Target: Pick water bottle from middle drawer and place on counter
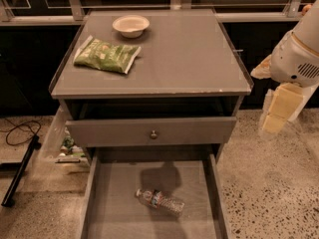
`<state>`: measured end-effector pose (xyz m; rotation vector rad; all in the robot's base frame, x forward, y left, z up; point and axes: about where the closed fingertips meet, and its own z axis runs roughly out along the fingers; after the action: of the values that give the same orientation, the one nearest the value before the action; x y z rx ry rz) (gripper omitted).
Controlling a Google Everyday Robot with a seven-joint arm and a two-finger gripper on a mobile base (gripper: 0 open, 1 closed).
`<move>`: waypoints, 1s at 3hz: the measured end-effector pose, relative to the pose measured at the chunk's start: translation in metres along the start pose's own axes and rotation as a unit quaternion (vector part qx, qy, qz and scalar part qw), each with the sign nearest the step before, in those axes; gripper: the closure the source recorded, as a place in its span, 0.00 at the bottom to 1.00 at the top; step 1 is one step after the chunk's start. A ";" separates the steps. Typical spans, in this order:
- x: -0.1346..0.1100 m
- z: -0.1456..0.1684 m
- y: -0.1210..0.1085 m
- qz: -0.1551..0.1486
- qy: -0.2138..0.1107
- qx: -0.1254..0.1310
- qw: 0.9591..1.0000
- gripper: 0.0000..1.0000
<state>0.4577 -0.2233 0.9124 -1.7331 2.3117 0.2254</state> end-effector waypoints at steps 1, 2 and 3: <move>0.000 0.000 0.000 0.000 0.000 0.000 1.000 0.00; 0.000 0.000 0.000 0.000 0.000 -0.001 1.000 0.00; 0.000 0.000 0.000 0.000 -0.001 -0.001 1.000 0.00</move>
Offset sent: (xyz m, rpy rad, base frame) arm -0.0067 -0.0029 -0.0017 -0.0029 0.0314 0.0054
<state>0.4580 -0.2232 0.9119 -1.7337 2.3112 0.2281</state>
